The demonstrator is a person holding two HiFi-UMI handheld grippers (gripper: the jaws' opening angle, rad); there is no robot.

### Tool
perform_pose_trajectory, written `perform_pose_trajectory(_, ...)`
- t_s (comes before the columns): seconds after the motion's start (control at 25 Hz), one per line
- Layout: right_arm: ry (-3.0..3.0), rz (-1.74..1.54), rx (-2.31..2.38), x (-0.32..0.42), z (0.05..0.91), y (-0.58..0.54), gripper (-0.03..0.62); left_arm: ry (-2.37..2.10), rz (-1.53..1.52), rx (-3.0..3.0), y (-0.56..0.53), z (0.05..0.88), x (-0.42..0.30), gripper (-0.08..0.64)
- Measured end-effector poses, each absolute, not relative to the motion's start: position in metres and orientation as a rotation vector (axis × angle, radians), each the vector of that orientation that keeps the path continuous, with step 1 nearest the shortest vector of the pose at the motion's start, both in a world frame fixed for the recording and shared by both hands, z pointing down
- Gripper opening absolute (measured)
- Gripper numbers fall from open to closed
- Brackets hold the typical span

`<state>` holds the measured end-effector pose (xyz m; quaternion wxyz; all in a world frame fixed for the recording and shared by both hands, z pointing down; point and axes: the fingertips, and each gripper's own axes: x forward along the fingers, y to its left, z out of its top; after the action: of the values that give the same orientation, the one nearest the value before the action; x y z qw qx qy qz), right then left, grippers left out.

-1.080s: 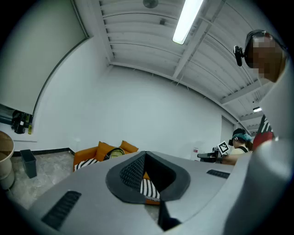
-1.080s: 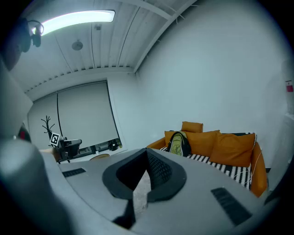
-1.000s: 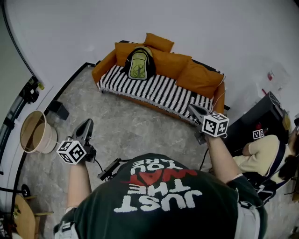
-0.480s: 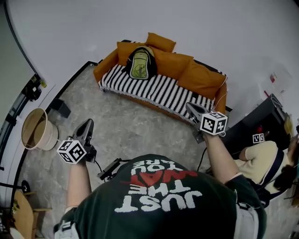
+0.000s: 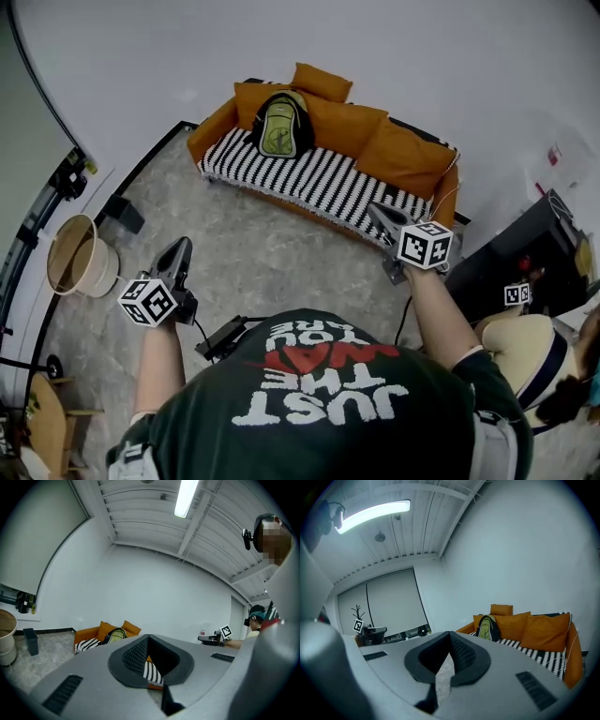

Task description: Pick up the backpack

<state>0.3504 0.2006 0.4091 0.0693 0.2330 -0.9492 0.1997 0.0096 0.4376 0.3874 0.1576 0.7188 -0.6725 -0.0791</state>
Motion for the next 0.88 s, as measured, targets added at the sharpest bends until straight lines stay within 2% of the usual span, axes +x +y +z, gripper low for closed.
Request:
perform_pose_trajectory(0.2,-2.844,0.638,0.703,0.351,0.424,0.184,0.029,-1.914,-0.192,2.053,0.419,0.393,0.014,0.007)
perform_pose_trajectory(0.48,-2.79,0.662,0.738,0.328,0.451,0.137,0.029,-1.874,-0.194,2.046,0.358,0.415,-0.022,0.008)
perform_pose_trajectory(0.88,-2.782,0.66,0.85,0.204,0.459,0.006,0.029,-1.705,-0.197,2.142,0.172,0.45,-0.165,0.008)
